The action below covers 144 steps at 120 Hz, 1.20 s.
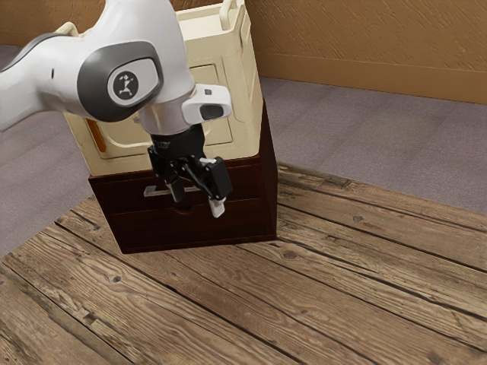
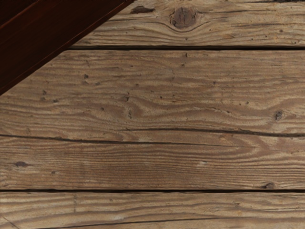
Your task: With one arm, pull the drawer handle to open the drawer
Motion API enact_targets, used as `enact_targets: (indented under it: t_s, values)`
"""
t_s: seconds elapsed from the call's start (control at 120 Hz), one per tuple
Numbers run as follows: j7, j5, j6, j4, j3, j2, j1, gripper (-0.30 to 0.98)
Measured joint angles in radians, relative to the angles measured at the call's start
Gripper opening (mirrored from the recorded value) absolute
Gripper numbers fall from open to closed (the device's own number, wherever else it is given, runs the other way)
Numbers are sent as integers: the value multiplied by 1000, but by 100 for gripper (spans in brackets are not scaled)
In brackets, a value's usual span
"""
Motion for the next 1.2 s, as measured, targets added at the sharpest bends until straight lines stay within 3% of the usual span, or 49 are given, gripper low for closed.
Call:
enact_targets:
  t_s: [0.008,0.05,0.083,0.133,0.2,0.358,0.483,0.725,0.783,0.842,0.992,1.2]
  values:
    - [0,0,0,0,0,0,0,68]
    - [6,-7,-13,156,185,27,-180,68]
    - [10,-11,-22,219,258,38,-241,68]
    - [16,-16,-34,262,310,45,-256,67]
    - [23,-18,-47,308,334,26,-203,67]
    - [34,-23,-65,370,314,-39,21,66]
    - [-95,-51,-71,370,293,-30,72,66]
    - [-557,-74,-80,350,261,-15,-81,66]
    - [-644,-72,-73,292,254,-32,-130,66]
    - [-724,-73,-27,139,242,-89,-169,66]
    - [-953,-77,104,-126,191,-230,-119,65]
    - [-1323,-79,238,-248,163,-262,-115,65]
